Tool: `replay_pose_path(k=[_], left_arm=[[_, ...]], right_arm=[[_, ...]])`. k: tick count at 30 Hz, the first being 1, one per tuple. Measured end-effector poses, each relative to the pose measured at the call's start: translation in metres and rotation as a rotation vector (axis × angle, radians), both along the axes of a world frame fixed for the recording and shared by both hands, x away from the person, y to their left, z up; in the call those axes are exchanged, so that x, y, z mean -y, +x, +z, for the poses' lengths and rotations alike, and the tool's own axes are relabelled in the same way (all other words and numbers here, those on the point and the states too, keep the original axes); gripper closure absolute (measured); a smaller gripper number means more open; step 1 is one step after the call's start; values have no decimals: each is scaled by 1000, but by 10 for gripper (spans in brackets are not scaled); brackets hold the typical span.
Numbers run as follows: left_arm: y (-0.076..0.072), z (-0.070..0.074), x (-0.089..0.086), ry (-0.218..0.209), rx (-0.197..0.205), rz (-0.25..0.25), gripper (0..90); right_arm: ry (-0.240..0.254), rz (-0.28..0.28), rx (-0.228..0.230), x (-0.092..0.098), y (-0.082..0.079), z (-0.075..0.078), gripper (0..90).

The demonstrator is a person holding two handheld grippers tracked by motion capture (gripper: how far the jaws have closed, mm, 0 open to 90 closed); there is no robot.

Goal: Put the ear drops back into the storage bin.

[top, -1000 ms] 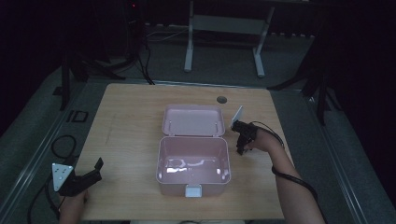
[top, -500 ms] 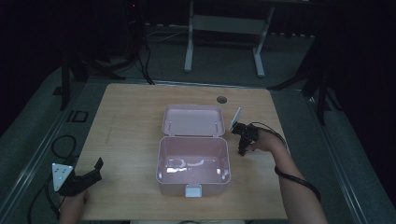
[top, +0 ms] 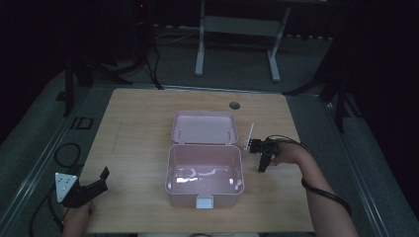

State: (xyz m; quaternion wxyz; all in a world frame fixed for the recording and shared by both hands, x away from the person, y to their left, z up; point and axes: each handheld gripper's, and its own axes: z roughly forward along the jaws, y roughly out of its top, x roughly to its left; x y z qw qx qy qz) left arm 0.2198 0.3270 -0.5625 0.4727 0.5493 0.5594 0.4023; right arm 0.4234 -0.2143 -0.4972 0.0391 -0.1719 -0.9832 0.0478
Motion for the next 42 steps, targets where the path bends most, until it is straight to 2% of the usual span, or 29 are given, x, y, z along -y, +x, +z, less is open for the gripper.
replay_pose_path(k=[3,7,9,12,13,15,17,21,26,32,34,38,42], left_arm=[[0,0,0,0,-1,1,5],[0,0,0,-1,-1,2,5],[0,0,0,0,0,2,5],[0,0,0,-1,-2,2,5],[0,0,0,-1,-2,2,5],[0,0,0,0,-1,3,5],[0,0,0,-1,-1,4,5],[0,0,0,-1,-3,3,5],[0,0,0,-1,-2,3,5],[0,0,0,-1,-2,5,5],[0,0,0,-1,-2,6,5],[0,0,0,-1,-2,7,5],[0,0,0,-1,-2,7,5]], right_arm=[[2,47,-10,3,-7,-1,595],[1,68,-9,6,-11,-1,595],[3,78,-26,8,-14,-1,595],[0,130,-44,9,-21,-2,595],[2,165,-40,8,-25,-2,595],[13,190,-50,8,-30,-2,595],[9,229,-37,8,-36,-1,595],[-35,277,-15,7,-48,0,595],[-17,323,-7,10,-60,3,595],[-13,396,-16,10,-75,2,596],[-41,416,-26,9,-81,1,596],[-44,419,-11,8,-83,2,595],[-28,396,7,6,-83,5,595]])
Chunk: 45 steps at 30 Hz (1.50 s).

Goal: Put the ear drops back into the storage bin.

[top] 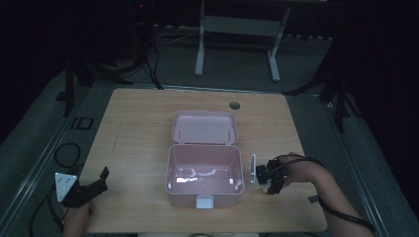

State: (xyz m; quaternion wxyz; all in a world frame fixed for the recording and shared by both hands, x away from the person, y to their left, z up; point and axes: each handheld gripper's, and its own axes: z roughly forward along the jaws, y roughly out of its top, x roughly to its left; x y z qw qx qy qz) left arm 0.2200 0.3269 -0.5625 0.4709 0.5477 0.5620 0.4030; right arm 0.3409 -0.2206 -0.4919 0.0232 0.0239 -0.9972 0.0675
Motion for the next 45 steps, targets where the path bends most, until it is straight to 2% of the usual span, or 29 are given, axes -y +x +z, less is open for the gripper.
replay_pose_path(k=[6,10,14,22,32,45], left_arm=[[0,0,0,0,0,1,5],[0,0,0,0,0,1,5],[0,0,0,0,0,2,5],[0,0,0,-1,0,2,5],[0,0,0,0,0,3,5],[0,0,0,0,-1,3,5]], right_arm=[[4,1,-10,-1,-2,5,596],[9,-14,-11,-3,-2,14,596],[23,-4,-1,-5,-2,24,596],[11,6,12,-10,-4,41,596],[-5,0,5,-16,-6,56,596],[1,14,24,-29,-5,77,596]])
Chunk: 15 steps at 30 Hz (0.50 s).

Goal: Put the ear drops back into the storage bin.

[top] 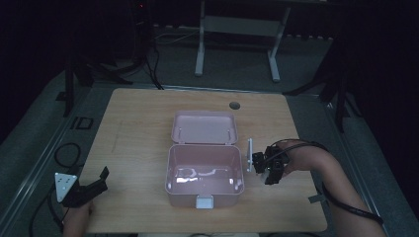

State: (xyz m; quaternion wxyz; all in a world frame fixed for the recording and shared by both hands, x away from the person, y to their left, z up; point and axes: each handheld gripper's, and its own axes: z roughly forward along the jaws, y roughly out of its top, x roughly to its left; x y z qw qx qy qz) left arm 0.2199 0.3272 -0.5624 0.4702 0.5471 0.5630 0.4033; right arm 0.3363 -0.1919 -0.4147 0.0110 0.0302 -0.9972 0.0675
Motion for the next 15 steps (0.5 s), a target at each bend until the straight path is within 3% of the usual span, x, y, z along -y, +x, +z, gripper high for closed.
replay_pose_path(k=[15], left_arm=[[0,0,0,-2,2,1,5]], right_arm=[[16,36,23,-24,1,25,596]])
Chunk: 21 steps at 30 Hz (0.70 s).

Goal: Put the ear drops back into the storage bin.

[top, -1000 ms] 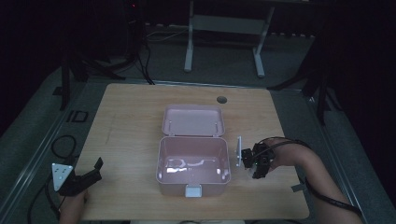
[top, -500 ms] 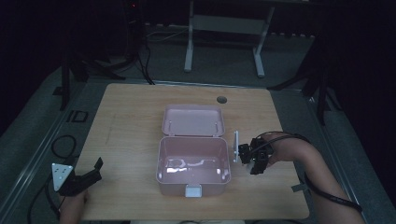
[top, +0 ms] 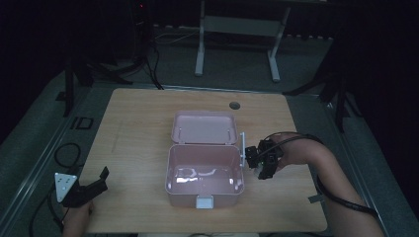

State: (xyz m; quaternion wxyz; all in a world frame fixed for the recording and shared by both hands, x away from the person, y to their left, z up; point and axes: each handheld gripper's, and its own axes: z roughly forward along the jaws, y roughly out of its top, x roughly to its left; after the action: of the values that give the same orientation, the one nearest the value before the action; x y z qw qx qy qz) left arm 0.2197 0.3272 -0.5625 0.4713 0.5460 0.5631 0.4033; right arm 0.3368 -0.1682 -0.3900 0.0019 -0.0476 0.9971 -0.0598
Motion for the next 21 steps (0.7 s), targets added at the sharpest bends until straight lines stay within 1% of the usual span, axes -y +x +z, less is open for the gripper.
replay_pose_path(k=[6,12,14,21], left_arm=[[0,0,0,0,-2,-1,5],[0,0,0,0,-2,-1,5],[0,0,0,0,-2,-1,5],[0,0,0,0,-3,0,5]], right_arm=[[-1,16,10,-11,-1,10,596],[12,37,17,-23,-3,18,596],[15,40,19,-27,-3,19,596],[24,78,14,-44,-6,20,596]])
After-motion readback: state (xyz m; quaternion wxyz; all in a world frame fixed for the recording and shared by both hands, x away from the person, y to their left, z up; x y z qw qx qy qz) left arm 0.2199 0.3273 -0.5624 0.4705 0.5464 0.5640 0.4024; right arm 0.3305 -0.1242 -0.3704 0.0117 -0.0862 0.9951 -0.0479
